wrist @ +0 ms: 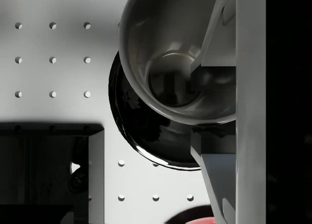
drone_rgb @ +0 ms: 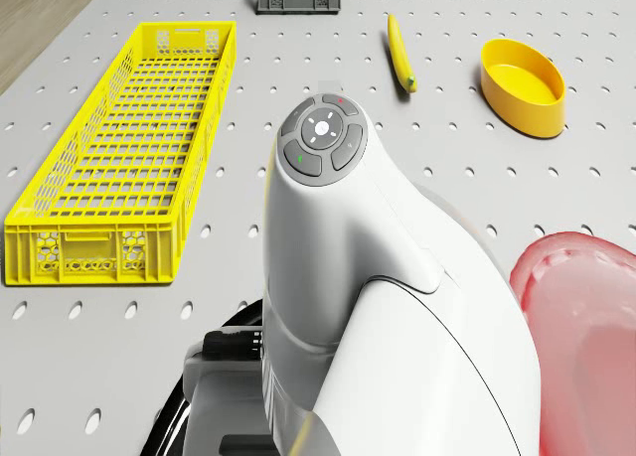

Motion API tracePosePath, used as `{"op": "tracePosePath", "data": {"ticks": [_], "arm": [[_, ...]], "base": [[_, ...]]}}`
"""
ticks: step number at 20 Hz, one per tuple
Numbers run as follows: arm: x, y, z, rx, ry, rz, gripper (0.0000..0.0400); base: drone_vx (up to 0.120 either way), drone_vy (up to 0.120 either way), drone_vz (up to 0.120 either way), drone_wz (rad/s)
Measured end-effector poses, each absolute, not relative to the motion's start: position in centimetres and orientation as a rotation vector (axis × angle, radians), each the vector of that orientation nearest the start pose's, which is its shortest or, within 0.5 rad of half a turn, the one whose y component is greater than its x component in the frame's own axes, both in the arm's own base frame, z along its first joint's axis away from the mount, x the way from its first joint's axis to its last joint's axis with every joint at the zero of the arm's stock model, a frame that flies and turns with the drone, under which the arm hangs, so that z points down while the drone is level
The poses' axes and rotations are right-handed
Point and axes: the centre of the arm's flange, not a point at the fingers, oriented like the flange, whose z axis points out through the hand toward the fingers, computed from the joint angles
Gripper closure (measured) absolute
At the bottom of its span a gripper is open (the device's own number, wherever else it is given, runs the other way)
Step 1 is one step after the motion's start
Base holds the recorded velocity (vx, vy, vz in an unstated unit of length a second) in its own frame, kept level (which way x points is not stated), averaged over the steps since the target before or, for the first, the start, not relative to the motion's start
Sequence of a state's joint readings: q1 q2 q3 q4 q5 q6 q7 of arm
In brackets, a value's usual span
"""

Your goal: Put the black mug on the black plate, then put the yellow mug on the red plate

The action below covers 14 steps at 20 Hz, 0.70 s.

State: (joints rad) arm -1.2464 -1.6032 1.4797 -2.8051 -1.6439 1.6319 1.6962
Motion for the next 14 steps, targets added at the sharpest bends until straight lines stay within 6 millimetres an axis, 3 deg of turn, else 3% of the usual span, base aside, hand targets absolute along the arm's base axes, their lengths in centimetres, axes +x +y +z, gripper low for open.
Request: {"op": "tracePosePath", "data": {"ticks": [14], "arm": [[33.1,0.4,51.2,0.001,-0.002,0.786,0.029]], "base": [[0.003,0.0,0.0,0.0]]}}
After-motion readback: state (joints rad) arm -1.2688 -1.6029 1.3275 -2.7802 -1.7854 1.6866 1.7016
